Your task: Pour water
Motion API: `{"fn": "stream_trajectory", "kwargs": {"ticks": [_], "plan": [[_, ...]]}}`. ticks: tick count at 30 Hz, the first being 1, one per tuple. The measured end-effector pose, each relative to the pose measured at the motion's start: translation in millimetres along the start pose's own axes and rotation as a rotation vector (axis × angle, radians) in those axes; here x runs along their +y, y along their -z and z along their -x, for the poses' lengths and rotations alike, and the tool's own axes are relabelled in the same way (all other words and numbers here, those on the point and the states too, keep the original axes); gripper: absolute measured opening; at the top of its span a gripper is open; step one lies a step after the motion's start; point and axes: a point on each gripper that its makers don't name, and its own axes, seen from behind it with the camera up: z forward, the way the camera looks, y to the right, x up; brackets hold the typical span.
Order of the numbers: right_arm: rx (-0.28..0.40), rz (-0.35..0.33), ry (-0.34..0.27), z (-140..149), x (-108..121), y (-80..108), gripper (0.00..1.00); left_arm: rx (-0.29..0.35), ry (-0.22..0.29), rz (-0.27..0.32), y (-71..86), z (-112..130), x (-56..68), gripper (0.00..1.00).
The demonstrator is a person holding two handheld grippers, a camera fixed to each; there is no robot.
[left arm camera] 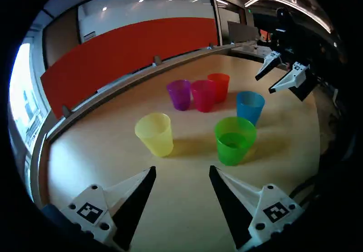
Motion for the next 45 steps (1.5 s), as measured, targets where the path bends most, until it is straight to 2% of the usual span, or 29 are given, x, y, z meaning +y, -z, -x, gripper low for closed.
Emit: {"fn": "stream_trajectory", "kwargs": {"ticks": [17,23,29,41,45], "plan": [[0.103,0.165,-0.119,-18,39,31.3,0.98,0.166,0.170,-0.156,15.8,-19,-37.2,0.87],[0.139,0.237,-0.137,-25,55,37.5,0.98,0.203,0.195,-0.203,21.0,-22,-47.5,0.86],[0.216,0.319,-0.164,-43,71,42.8,0.98,0.259,0.228,-0.239,26.7,-32,-54.8,0.87],[0.355,0.503,-0.154,-69,96,56.4,0.98,0.368,0.247,-0.347,44.3,-52,-73.7,0.86],[0.413,0.553,-0.160,-82,102,65.2,0.98,0.404,0.234,-0.379,50.1,-60,-77.6,0.86]]}}
